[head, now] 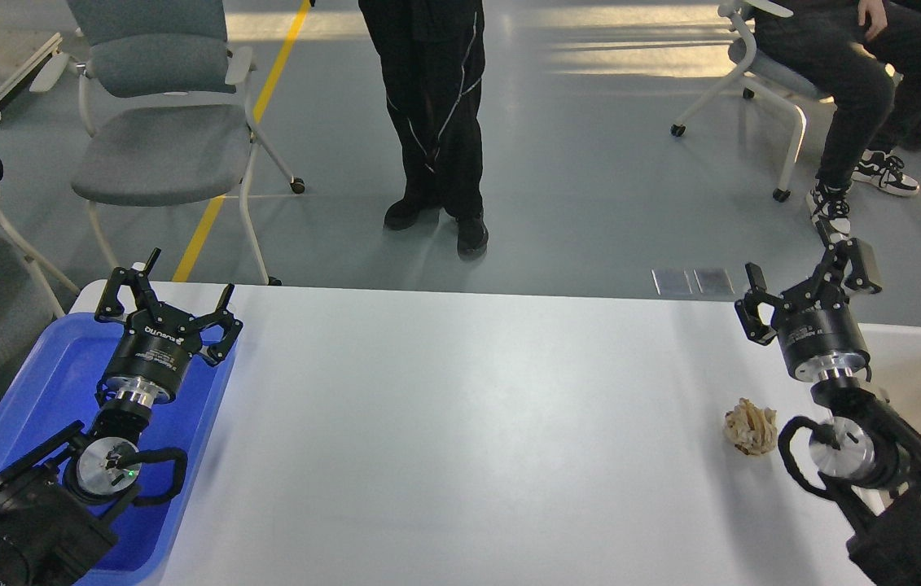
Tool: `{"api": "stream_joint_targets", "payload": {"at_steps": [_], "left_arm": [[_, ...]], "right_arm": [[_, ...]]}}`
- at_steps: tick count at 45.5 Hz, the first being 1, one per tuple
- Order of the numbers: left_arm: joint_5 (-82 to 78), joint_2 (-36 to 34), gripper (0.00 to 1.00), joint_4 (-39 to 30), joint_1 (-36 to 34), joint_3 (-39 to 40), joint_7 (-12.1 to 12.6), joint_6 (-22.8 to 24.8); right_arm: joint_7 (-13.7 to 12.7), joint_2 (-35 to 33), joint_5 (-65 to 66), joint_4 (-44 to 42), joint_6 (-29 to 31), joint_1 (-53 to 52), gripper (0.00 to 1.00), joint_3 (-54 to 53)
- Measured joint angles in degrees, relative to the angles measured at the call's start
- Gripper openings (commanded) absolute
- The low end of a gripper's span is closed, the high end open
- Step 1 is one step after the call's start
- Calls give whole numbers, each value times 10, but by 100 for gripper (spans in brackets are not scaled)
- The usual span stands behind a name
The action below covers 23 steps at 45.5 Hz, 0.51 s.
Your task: Tidy desktop
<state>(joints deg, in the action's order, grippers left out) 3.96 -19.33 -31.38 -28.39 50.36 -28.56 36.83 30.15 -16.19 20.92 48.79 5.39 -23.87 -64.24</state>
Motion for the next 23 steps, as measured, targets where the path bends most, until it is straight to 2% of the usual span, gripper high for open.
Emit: {"api": "stream_joint_targets", "payload": {"at_steps": [9,23], "left_arm": [[1,0,100,0,0,0,0,0],[1,0,100,0,0,0,0,0]], "right_arm": [[15,36,43,11,-3,30,100,-28],[22,49,68,8,0,45,100,-22]]}}
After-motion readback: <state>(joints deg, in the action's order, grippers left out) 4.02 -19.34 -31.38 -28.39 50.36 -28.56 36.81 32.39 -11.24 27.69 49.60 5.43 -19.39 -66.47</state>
